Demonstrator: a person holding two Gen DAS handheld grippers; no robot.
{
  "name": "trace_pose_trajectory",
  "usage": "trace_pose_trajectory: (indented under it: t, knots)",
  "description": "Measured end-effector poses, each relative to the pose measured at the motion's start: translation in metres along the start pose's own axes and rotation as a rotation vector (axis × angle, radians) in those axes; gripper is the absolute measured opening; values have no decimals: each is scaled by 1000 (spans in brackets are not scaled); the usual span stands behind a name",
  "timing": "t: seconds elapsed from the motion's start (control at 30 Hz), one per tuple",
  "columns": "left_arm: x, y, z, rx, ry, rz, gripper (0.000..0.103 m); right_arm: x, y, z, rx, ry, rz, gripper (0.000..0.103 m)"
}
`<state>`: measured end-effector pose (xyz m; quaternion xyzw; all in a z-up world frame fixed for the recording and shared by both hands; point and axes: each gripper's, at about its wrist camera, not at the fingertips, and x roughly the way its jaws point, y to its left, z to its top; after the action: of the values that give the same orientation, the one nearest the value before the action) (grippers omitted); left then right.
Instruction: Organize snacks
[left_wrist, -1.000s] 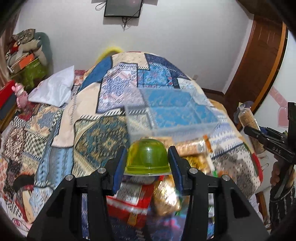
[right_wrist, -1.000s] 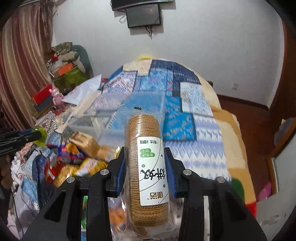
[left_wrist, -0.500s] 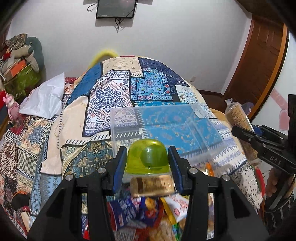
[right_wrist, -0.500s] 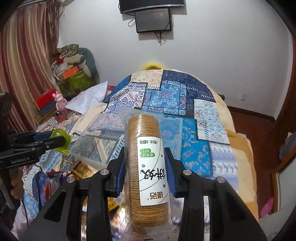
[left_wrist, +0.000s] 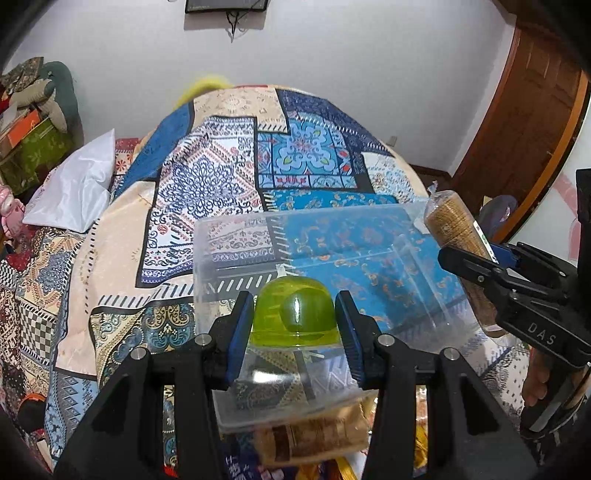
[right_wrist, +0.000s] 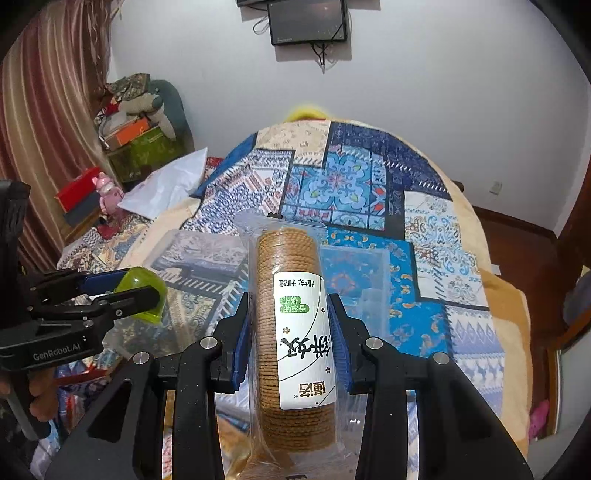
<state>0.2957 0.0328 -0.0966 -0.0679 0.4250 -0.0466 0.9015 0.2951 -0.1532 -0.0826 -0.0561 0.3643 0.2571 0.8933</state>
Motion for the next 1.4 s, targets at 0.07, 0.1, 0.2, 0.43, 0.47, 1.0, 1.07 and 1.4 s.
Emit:
trace_pose_trajectory:
  t: [0.07,0.1,0.2,0.43,0.47,1.0,1.07,1.4]
  knots:
    - [9,1,1,2,23,3,45,9,-3,-2,2,20,2,35]
    - [11,1,1,6,33,5,45,13,-3,-3,1,28,0,35]
    - [18,-1,0,25,68,15,45,25,-2,-5,-17,55,-12,35]
    - [32,3,-2,11,137,46,46,38,-2,-9,-31,106,-15,35]
    - [34,4,-3,5,141,46,46,39,-3,-9,-30,110,-14,35]
    - [-10,-6,-10,4,68,46,46,0,3,-11,-26,69,-20,38]
    - [-22,-8,-11,8,55,49,46,-12,4,-12,-23,54,-22,40]
    - [-89,-8,-41,22,-14,90,60,-72,10,-32,-4,-2,-46,54]
